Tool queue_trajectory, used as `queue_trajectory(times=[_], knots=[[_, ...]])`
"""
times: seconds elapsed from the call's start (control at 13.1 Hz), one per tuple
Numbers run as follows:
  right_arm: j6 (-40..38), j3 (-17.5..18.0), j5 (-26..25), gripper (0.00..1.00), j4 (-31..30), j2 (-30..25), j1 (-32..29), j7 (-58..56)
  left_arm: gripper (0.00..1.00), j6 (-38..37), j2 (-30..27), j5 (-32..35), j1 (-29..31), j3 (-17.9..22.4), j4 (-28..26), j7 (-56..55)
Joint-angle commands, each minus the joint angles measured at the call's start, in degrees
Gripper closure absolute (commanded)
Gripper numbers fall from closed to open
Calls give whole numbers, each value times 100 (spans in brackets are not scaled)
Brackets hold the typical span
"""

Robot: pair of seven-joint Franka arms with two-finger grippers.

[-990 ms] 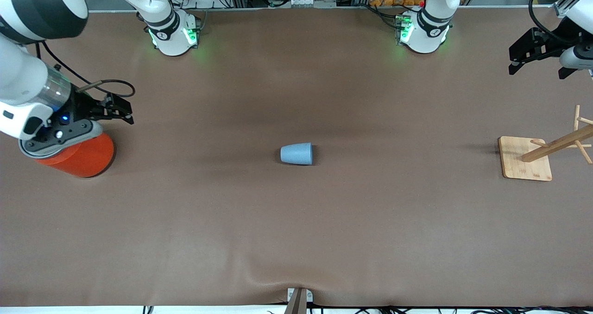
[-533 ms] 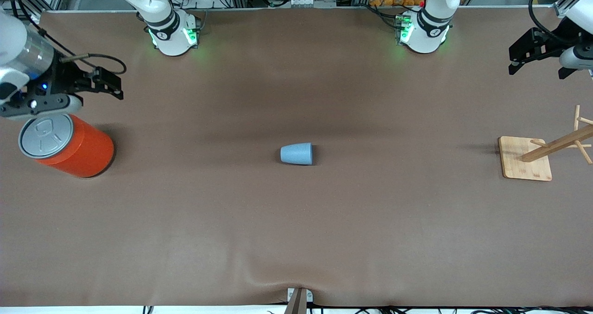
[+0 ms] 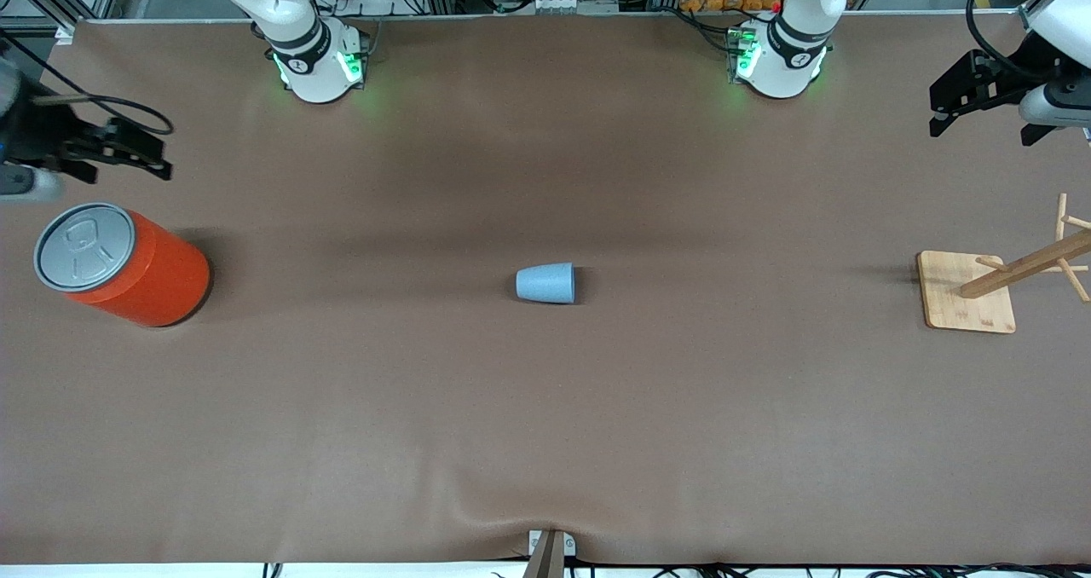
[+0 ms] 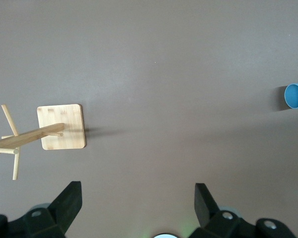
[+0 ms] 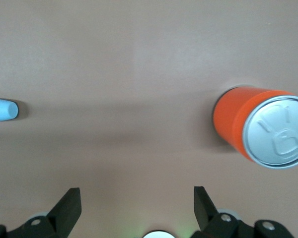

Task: Flip cup

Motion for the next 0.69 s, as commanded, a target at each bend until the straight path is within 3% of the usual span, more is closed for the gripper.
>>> queue_trajectory(times=[0.0, 0.61], knots=[[-83, -275, -87, 0, -80, -324, 40, -273, 0, -3, -35, -68, 30, -21, 25, 71], [-224, -329, -96, 0, -97, -316, -338, -194, 0, -3, -18, -23, 21, -152, 25, 1]])
